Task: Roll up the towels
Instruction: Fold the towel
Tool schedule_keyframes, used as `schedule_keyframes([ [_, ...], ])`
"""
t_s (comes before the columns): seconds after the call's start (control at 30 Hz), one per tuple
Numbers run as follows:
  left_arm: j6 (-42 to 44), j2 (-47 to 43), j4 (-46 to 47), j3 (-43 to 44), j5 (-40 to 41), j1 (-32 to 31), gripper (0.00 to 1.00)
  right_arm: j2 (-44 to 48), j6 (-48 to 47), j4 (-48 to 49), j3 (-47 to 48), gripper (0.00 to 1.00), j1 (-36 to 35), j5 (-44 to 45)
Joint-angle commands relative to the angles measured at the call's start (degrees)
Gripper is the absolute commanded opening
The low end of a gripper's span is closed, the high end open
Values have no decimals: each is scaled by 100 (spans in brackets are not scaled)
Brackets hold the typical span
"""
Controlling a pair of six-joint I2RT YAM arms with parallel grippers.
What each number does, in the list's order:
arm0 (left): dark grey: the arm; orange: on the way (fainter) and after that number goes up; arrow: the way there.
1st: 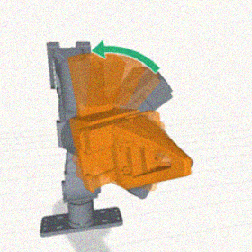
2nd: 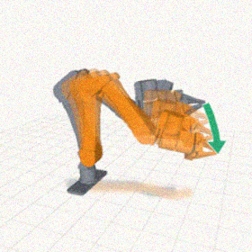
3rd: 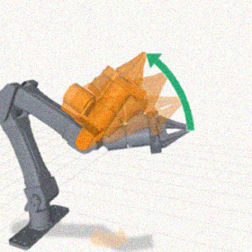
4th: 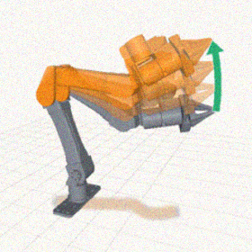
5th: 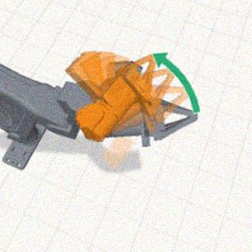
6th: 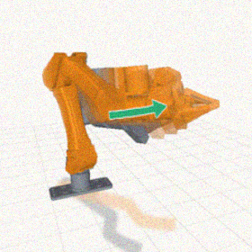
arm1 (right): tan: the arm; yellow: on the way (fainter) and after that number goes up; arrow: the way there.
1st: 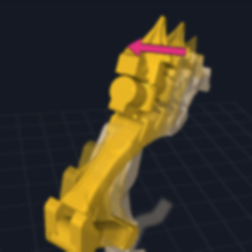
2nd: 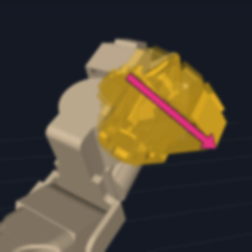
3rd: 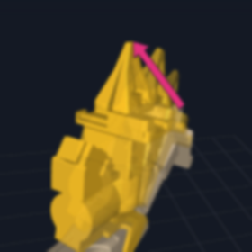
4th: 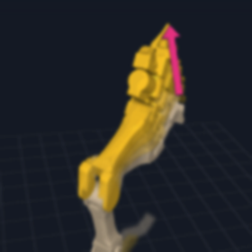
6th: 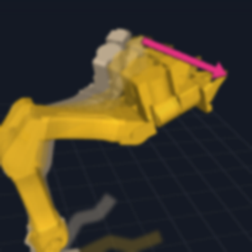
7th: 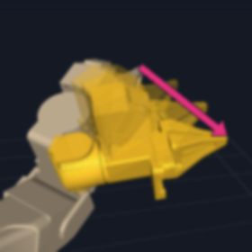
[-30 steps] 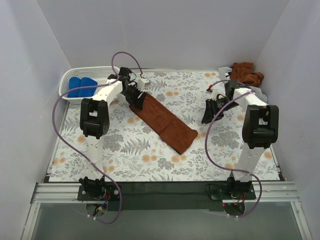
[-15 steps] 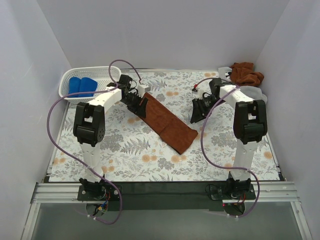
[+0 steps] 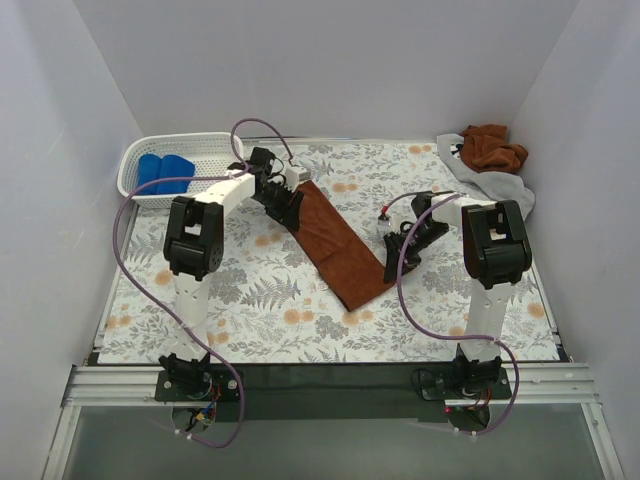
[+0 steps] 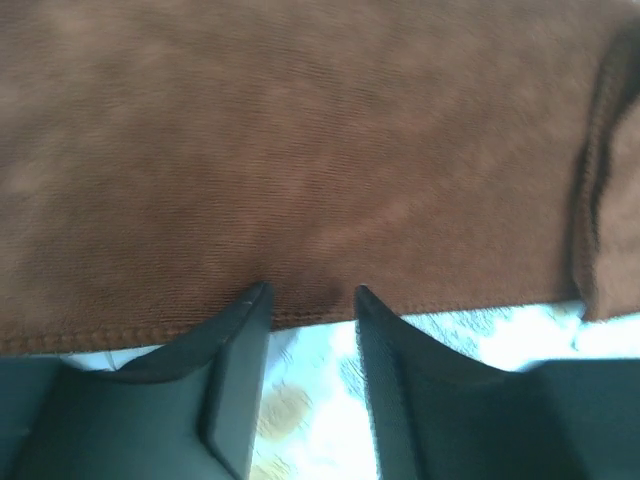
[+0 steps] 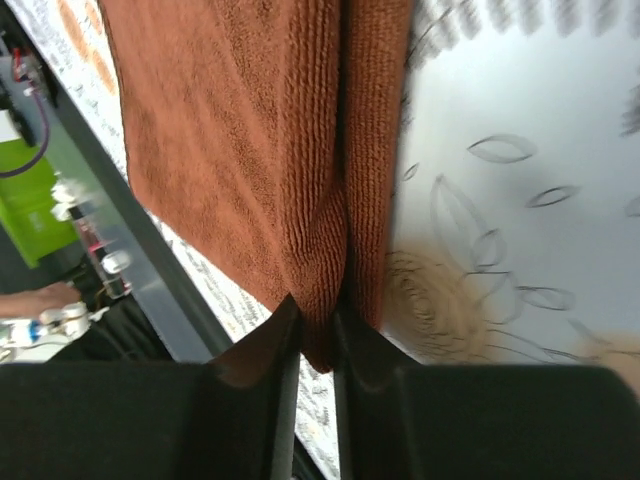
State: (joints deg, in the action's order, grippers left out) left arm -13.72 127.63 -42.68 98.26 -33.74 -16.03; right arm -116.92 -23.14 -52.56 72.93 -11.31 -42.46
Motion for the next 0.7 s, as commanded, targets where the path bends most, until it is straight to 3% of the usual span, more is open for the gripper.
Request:
schedule_keyframes([
  [0.0, 351, 446, -56, 518, 174, -23, 35, 257, -86, -158, -391, 19, -82, -261],
  [0.13, 457, 850, -144, 975, -89, -31, 27, 267, -68, -159, -831, 22, -397, -754],
  [0.23, 598, 1061, -180, 1274, -370, -67, 27, 205, -33, -159, -1095, 35, -618, -1317],
  [0.3, 659, 1132, -197, 1459, -572, -67, 30, 196, -24, -141, -1131, 44, -644, -1266],
  [0.47, 809, 905, -267, 1556, -792, -67, 44, 354, 55, -290, -1017, 49, -206, -1054],
  [0.67, 897, 79, -110, 1626, -853, -67, 50, 1065, -121, -536, -737, 50, 699, -474],
])
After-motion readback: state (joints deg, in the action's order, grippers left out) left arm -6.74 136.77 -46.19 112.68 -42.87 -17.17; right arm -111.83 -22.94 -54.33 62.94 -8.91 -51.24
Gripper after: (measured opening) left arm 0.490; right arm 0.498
